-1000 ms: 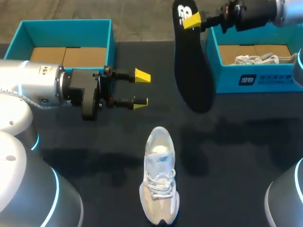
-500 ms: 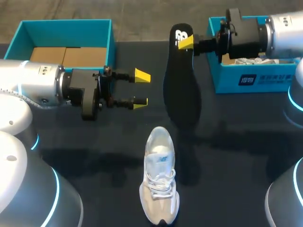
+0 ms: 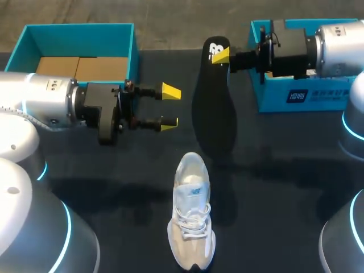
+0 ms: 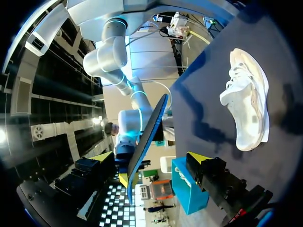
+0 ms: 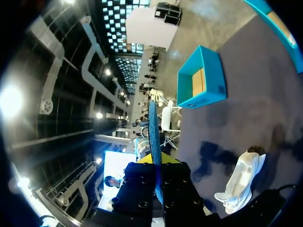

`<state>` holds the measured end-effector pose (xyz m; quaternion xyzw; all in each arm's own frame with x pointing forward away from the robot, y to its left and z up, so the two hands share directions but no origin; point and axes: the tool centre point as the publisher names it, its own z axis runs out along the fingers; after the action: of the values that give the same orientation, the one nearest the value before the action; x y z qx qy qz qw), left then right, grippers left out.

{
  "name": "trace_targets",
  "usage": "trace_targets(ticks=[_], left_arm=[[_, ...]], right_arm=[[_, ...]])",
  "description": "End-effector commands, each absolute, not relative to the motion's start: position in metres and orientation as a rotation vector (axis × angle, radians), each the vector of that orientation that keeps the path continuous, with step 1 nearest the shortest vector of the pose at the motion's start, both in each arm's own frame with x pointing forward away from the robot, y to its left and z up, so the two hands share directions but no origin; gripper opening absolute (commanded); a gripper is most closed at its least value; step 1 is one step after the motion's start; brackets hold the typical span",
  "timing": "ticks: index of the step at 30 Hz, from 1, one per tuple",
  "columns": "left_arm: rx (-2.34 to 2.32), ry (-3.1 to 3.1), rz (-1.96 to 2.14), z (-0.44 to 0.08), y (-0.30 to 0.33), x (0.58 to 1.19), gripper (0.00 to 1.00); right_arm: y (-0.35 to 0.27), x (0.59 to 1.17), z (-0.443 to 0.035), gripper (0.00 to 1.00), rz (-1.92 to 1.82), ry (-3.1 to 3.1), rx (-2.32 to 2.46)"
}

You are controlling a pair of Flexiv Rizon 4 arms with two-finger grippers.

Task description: Take the shoe out of the shoebox, open the shoe tongue, remove and reinsert the insole, then place the shoe into the shoebox

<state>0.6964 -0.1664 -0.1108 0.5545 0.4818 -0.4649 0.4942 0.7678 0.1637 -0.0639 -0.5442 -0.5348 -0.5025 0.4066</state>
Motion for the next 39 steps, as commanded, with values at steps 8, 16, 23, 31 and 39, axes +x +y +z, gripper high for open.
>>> trace_targets(ticks=[8,16,23,31,39], left_arm=[[1.286,1.115,-1.17,-0.111,-0.182,0.71,1.0],[1.282,1.101,-1.15,-0.104,-0.195,0.717,1.0],[1.284,1.094,-1.145,-0.106,-0.207,0.724,0.73],[1.295,1.085,-1.152,-0.109,-0.216,0.725,0.48],[1.305,1.082,-1.141,-0.112,-0.222,0.728,0.27]], right_arm=[[0.171,0.778,-0.07,0.0,-1.232,-1.337,-1.378],[0.175,0.785,-0.078,0.0,-1.19,-1.306,-1.382],[0.18,0.788,-0.082,0.0,-1.165,-1.294,-1.38],[0.182,0.79,-0.083,0.0,-1.159,-1.29,-1.382],[0.182,0.79,-0.083,0.0,-1.159,-1.29,-1.382]])
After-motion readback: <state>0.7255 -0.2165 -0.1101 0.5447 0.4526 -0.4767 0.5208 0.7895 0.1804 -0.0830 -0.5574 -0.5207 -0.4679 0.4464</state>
